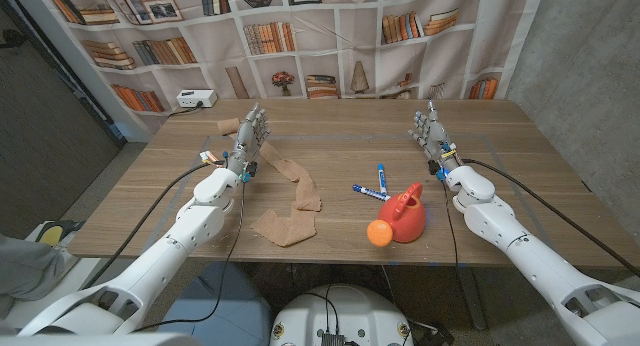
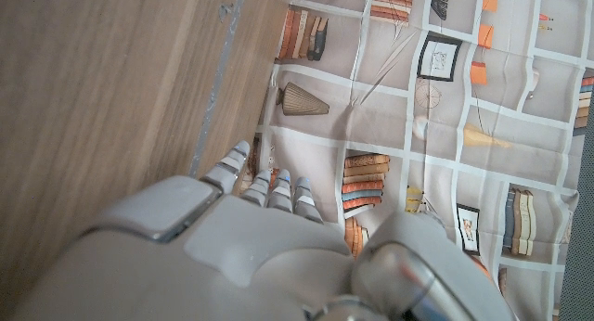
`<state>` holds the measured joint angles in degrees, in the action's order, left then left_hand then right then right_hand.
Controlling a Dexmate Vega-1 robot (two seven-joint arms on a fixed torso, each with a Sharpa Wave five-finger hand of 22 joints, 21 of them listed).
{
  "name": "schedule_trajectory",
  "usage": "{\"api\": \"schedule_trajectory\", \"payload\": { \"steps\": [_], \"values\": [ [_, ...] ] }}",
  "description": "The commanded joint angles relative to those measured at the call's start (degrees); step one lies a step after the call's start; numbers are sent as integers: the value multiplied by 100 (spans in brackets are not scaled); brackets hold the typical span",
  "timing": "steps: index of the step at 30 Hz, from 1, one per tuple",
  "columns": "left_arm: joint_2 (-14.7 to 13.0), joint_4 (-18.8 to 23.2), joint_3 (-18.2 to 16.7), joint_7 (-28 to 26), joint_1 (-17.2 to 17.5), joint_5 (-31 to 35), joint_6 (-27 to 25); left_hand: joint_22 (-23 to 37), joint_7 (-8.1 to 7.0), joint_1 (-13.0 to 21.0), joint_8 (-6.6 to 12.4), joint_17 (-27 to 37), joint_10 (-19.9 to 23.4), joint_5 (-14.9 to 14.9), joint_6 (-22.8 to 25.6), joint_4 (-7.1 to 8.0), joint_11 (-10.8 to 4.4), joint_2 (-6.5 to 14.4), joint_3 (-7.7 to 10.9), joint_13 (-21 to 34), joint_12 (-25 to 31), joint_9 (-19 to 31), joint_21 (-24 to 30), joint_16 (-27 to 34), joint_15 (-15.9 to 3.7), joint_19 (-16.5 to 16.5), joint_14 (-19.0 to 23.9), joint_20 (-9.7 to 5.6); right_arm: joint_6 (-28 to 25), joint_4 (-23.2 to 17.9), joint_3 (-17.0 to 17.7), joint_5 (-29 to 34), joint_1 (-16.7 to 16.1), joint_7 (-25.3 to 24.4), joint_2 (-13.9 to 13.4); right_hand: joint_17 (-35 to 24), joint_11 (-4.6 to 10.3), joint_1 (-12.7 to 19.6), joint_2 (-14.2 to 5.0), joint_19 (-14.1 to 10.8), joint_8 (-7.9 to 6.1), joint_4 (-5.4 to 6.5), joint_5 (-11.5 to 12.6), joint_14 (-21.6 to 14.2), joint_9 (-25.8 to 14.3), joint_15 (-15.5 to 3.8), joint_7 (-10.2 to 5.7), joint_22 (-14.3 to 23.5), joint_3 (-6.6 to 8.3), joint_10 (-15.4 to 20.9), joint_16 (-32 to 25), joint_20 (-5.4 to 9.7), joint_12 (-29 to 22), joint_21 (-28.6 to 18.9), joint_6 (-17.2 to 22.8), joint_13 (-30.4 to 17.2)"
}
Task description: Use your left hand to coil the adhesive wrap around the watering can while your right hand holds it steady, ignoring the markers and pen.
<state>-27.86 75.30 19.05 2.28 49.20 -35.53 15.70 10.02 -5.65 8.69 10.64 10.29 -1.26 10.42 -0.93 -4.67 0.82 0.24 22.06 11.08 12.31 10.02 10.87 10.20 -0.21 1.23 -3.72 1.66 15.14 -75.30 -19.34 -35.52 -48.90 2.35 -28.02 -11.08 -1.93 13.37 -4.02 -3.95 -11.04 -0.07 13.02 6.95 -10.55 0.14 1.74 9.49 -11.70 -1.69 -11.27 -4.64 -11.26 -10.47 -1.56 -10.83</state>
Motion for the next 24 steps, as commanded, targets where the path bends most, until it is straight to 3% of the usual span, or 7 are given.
{"api": "schedule_trajectory", "payload": {
  "steps": [1, 18, 24],
  "values": [
    [456, 103, -564, 325, 188, 483, -259, 8, -42, 58, 18, 8, -43, 38, -4, -7, 12, -6, 43, 13, 25, 24, 33, 28, 23, 17, -40, 40, -299, -60, 535, 490, -126, 295, 377, -20, -26, 43, 4, 0, -30, -1, 25, 38, -19, 14, 48, 24, -23, -12, -35, -36, -28, -31, -16, -20],
    [683, 247, -898, 481, 312, 1189, -239, 8, -35, 60, 11, 8, -39, 34, -14, -22, 17, 3, 41, 15, 22, 24, 28, 34, 29, 7, -44, 43, -378, -163, 932, 846, -243, 523, 629, -20, -37, 58, 2, 0, -30, -8, 18, 34, -19, 16, 58, 24, -23, -6, -35, -37, -27, -31, -6, -21],
    [765, 376, -1006, 594, 459, 1071, -184, 8, -35, 62, 10, 8, -38, 33, -14, -30, 40, 5, 41, 15, 20, 24, 24, 34, 30, -5, -50, 44, -274, -124, 973, 896, -250, 621, 671, -19, -43, 72, 5, 5, -29, -17, 15, 35, -19, 13, 59, 24, -21, -1, -33, -36, -28, -29, -7, -22]
  ]
}}
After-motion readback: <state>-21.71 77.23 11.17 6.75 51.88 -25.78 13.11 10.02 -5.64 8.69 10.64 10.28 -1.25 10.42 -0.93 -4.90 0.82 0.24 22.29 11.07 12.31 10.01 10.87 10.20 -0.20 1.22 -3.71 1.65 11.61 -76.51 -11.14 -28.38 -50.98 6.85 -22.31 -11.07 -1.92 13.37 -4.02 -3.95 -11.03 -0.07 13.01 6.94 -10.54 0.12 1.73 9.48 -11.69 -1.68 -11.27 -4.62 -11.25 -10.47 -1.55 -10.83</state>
